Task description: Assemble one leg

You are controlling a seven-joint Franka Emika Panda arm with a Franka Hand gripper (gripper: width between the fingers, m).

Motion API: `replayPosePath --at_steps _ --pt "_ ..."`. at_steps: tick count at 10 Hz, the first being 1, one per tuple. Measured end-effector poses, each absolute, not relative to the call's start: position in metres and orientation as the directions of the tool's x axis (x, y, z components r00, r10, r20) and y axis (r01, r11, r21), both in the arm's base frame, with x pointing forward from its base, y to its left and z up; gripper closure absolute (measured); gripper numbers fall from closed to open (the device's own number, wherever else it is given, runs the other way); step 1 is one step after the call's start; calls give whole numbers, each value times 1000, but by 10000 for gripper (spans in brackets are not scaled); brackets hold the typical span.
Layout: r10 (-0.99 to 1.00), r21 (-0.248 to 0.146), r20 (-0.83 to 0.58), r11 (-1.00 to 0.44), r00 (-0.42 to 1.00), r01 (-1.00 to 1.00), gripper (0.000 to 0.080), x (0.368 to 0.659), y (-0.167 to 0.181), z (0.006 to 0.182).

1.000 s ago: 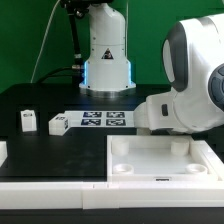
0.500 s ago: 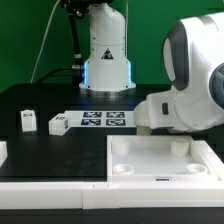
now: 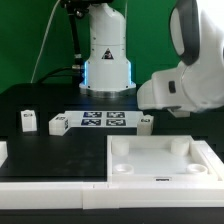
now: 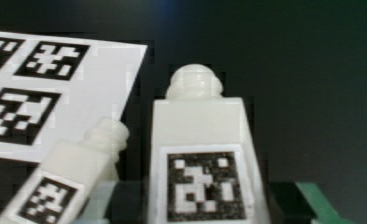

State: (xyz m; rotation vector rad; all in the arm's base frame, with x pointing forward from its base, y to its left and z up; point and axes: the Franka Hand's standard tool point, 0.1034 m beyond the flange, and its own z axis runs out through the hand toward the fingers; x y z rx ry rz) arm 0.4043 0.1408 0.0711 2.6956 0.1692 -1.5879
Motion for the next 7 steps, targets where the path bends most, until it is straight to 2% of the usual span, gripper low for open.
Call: replayPosePath --at_steps 1,2,4,5,7 --pt "89 -48 -865 -994 494 96 509 405 142 66" --pt "94 -52 -804 -995 588 90 509 417 145 58" --pt "96 -50 -658 -995 747 83 509 423 145 60" --pt "97 -52 -578 -995 811 81 509 425 144 62" --pt "109 -71 -465 -994 879 86 509 445 135 81"
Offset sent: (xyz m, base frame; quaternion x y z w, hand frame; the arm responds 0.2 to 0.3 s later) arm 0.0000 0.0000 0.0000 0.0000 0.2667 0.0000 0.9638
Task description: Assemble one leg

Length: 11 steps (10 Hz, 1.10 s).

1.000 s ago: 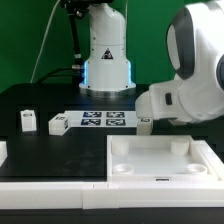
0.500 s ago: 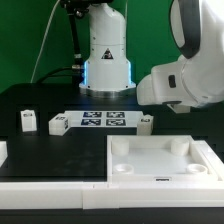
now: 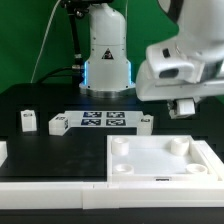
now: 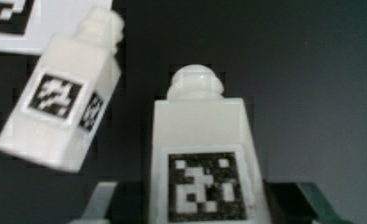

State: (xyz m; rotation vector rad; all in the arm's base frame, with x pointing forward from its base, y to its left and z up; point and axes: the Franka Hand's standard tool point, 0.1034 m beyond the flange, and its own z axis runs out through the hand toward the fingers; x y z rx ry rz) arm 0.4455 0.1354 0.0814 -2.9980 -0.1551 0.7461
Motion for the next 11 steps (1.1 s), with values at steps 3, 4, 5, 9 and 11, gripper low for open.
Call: replayPosePath --at_steps 3,4,5,9,11 --pt "93 -79 -249 -994 964 76 509 483 135 107" --pt "90 -80 -120 -994 989 81 509 485 135 106" --pt "88 -79 -25 -993 996 86 509 481 134 106" --pt "118 -63 380 -986 917 152 509 509 122 99" --pt "116 -70 314 -987 942 145 509 542 121 113"
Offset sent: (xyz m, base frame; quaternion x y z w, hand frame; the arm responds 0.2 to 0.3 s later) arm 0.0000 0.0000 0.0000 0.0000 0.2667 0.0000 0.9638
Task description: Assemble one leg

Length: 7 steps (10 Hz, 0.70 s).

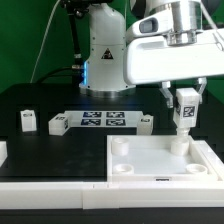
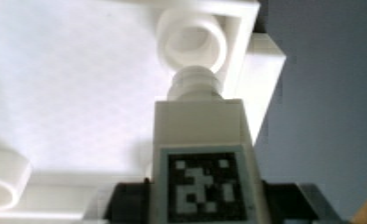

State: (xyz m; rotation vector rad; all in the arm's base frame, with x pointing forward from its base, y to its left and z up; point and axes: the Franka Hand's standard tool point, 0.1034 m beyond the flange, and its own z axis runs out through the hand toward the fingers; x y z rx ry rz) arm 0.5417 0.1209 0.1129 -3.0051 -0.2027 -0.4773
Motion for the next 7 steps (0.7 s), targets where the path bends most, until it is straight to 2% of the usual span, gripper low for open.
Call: replayPosePath --at_steps 5,7 --pt "127 -65 320 -986 939 155 509 538 120 106" --pt "147 -59 324 -983 935 175 509 551 118 105"
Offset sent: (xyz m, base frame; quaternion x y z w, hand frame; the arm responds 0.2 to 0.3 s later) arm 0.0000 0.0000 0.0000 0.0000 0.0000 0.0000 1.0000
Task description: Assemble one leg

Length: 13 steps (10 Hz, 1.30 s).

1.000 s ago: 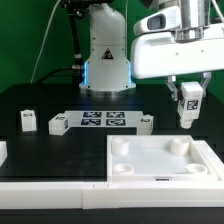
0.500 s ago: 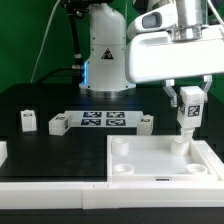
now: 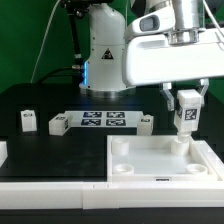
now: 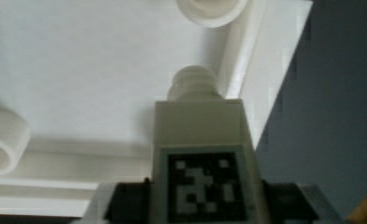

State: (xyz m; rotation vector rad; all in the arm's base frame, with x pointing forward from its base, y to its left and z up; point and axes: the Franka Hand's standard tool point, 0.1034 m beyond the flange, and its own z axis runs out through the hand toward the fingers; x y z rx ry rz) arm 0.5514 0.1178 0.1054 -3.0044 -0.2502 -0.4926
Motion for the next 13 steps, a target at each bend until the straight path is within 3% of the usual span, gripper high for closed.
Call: replayPosePath --at_steps 1,3,5,11,13 --pt "153 -56 346 -982 926 183 509 568 118 109" --pt "155 -54 349 -981 924 184 509 592 108 102" --pt "260 -11 364 -959 895 283 509 613 98 97" --pt "244 -23 358 -963 901 270 509 615 102 97" --pt "247 -29 349 -961 904 273 509 611 112 89"
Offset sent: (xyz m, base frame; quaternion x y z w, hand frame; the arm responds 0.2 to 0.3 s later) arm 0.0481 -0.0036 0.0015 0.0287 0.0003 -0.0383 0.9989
